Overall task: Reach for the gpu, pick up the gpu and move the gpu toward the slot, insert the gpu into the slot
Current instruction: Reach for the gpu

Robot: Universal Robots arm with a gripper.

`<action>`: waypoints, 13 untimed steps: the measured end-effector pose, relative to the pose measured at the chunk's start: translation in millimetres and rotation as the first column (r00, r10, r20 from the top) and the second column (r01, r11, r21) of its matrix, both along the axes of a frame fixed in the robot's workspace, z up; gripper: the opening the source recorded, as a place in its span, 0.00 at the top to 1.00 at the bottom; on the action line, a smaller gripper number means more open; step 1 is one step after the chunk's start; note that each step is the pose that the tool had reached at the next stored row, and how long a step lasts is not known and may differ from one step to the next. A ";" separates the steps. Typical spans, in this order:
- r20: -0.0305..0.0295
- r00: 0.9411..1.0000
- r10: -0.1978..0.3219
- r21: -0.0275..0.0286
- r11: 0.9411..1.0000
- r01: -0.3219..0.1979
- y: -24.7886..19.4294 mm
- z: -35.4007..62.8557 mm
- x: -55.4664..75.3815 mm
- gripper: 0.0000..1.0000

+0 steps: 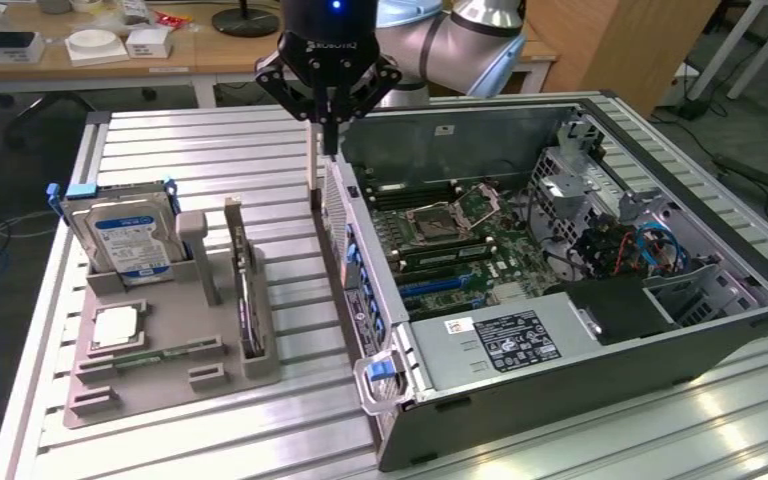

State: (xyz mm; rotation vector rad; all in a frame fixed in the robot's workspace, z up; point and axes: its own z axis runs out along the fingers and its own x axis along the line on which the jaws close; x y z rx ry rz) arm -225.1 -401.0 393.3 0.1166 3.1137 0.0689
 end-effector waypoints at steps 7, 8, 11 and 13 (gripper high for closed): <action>0.000 1.000 0.000 0.000 1.000 0.000 -0.3 0.0 -7.5 0.90; 0.000 1.000 0.000 0.000 1.000 0.000 -0.3 0.0 -8.5 0.90; 0.000 1.000 0.000 0.000 1.000 0.000 -0.5 0.0 -11.7 0.90; 0.000 1.000 0.000 0.000 1.000 0.000 -0.5 0.0 -14.0 0.90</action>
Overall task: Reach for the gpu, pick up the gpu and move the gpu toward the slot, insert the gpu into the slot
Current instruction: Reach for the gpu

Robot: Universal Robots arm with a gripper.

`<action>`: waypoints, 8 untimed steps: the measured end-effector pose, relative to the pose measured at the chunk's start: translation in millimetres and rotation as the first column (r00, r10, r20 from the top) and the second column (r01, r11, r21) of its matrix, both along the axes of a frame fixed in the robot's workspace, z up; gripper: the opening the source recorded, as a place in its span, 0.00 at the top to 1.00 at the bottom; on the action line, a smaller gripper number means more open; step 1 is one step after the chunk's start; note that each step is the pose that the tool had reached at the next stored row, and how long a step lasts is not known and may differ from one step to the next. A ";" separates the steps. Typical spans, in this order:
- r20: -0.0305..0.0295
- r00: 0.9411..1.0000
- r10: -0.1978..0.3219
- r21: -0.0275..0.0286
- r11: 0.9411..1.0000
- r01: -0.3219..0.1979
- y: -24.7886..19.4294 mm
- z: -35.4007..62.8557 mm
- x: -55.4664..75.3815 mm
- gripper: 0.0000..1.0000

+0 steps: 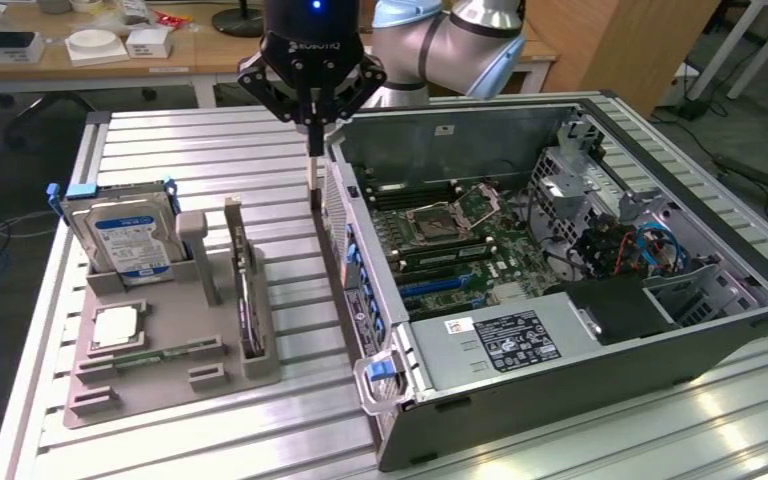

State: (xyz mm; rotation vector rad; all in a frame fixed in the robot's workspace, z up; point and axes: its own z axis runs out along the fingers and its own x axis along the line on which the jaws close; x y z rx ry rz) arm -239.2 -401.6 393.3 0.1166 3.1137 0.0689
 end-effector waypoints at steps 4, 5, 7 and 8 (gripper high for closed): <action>0.000 1.000 0.000 0.000 1.000 0.000 -0.2 0.0 -4.5 0.90; 0.000 1.000 0.000 0.000 1.000 0.000 -0.2 0.0 -5.6 0.90; 0.000 1.000 0.000 0.000 1.000 0.000 -0.3 0.0 -8.0 0.90; 0.000 1.000 0.000 0.000 1.000 0.000 -0.4 0.0 -9.0 0.90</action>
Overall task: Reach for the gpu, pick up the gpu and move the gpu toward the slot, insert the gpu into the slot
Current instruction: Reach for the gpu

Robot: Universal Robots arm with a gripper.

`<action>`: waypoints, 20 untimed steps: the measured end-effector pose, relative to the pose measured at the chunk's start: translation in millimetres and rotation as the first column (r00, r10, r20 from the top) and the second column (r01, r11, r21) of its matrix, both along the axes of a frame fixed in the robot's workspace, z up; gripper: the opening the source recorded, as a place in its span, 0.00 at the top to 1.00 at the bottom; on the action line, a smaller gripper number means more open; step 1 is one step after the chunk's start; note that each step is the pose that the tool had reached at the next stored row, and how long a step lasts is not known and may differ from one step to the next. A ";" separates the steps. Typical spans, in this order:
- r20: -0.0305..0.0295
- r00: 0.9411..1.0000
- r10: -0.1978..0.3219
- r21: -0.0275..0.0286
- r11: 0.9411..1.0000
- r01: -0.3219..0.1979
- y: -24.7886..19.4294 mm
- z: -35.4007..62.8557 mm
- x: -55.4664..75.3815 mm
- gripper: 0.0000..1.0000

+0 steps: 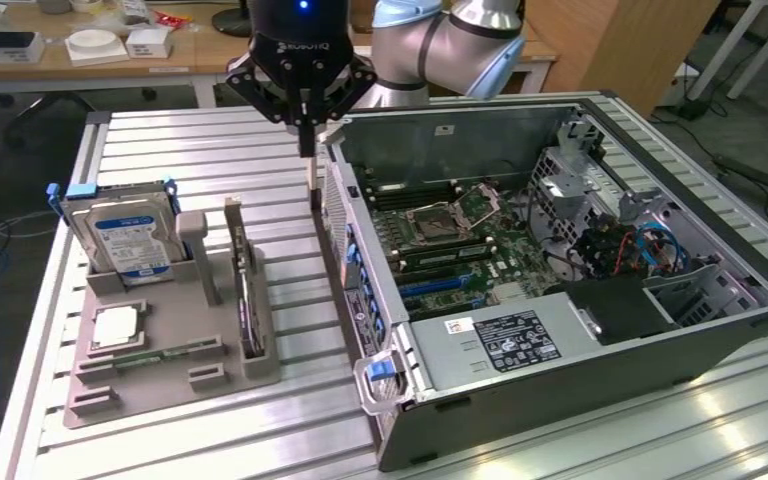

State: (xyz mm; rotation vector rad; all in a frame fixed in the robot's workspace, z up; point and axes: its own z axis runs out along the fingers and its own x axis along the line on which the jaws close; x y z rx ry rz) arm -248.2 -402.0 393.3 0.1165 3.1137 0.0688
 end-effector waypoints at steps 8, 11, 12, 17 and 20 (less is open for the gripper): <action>0.000 1.000 0.000 0.000 1.000 0.000 -0.4 0.0 -8.9 0.90; 0.000 1.000 0.000 0.000 1.000 0.000 -0.5 0.0 -12.3 0.90; 0.000 1.000 0.000 0.000 1.000 0.000 -0.6 0.0 -13.4 0.90; 0.000 1.000 0.000 0.000 1.000 0.000 -0.8 0.0 -18.8 0.90; 0.000 1.000 0.000 0.000 1.000 0.000 -0.9 0.0 -22.1 0.90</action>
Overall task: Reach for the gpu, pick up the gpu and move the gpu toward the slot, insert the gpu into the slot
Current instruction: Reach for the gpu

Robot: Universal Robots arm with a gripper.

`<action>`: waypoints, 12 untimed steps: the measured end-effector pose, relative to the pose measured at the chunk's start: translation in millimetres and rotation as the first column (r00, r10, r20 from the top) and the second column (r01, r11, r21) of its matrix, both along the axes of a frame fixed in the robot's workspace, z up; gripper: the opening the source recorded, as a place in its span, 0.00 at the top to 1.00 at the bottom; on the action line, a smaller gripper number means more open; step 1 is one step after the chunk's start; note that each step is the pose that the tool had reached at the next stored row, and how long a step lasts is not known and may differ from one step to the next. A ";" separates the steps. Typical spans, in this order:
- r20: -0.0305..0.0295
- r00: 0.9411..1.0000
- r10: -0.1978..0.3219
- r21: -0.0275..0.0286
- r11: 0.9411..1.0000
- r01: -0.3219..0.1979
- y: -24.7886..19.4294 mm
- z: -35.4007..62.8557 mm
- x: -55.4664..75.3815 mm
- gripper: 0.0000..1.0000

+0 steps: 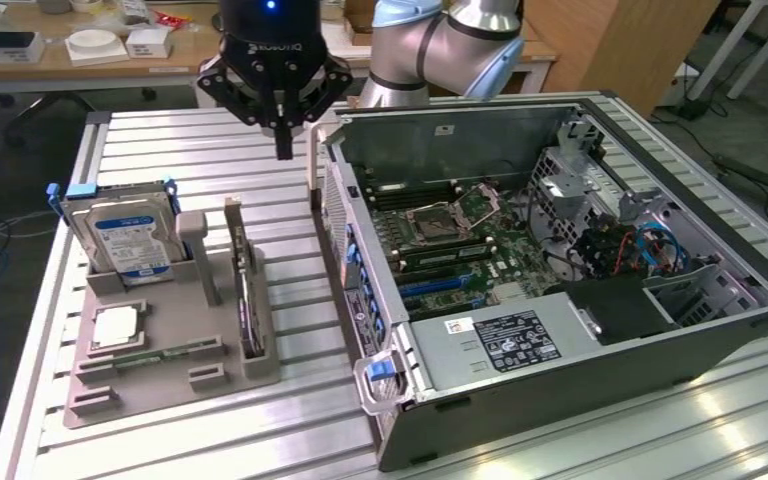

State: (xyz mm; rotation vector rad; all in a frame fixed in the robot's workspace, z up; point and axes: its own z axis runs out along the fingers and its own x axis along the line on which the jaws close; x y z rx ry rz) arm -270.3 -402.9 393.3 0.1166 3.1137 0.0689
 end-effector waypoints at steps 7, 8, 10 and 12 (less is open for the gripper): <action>0.000 1.000 0.000 0.000 1.000 0.000 -0.3 0.0 -7.6 0.90; 0.000 1.000 0.000 0.000 1.000 0.000 -0.3 0.0 -8.7 0.90; 0.000 1.000 0.000 0.000 1.000 0.000 -0.4 0.0 -11.0 0.90; 0.000 1.000 0.000 0.000 1.000 0.000 -0.5 0.0 -13.2 0.90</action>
